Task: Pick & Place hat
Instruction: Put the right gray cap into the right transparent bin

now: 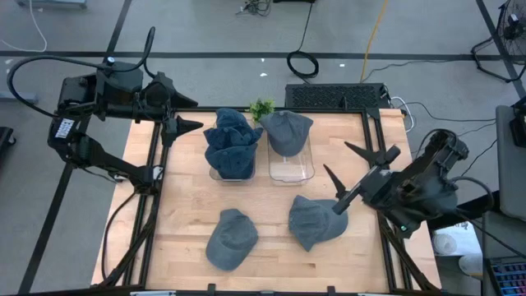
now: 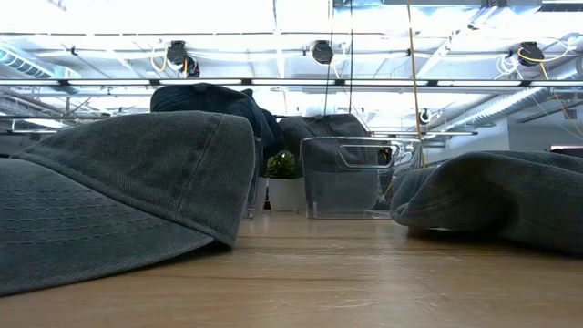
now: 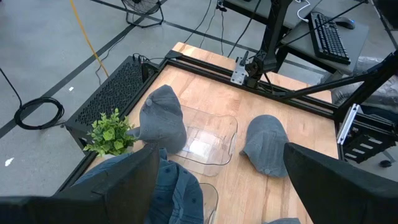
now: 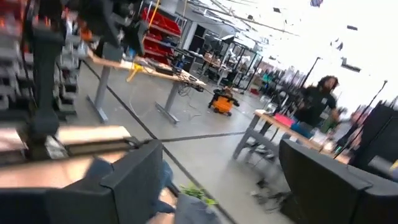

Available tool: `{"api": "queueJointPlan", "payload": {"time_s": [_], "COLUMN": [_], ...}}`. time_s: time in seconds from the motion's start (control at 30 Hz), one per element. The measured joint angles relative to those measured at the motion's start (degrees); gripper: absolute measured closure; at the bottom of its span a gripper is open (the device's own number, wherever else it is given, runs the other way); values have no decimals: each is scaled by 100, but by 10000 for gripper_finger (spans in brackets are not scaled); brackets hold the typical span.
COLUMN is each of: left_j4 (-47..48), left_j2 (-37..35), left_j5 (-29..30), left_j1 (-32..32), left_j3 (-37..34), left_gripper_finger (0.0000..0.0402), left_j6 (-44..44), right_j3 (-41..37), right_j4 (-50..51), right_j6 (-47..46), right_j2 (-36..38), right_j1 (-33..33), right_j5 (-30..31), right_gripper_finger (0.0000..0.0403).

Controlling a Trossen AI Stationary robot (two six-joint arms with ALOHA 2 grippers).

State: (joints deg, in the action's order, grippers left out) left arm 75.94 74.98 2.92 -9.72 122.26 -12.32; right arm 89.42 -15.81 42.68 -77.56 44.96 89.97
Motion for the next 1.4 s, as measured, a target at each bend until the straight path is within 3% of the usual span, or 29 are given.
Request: {"api": "queueJointPlan", "payload": {"time_s": [0.1,0.17,0.37,0.53,0.6,0.87,1.0,1.4], "left_j4": [-2,-2,47,57,58,63,66,66], "left_j2": [0,0,0,0,0,0,0,0], "left_j5": [0,2,0,-93,-146,-166,-296,-299], "left_j1": [-2,-1,0,-2,-1,1,1,0], "left_j3": [0,0,0,0,1,2,1,2], "left_gripper_finger": [50,50,50,50,50,50,50,50], "left_j6": [10,39,44,-48,-51,-173,-173,-163], "right_j3": [-229,-419,-706,-720,-720,-592,-374,-360], "right_j4": [11,19,426,1663,2057,4155,5394,7125], "right_j6": [631,1022,877,-871,-1538,-3997,-5238,-8537], "right_j2": [-22,-29,-11,-19,-17,56,59,59], "right_j1": [-169,-332,-746,-1336,-1536,-1870,-1998,-2364], "right_j5": [-73,-432,-2742,-4744,-5269,-5641,-6276,-8460], "right_gripper_finger": [96,96,96,96,97,96,96,96]}}
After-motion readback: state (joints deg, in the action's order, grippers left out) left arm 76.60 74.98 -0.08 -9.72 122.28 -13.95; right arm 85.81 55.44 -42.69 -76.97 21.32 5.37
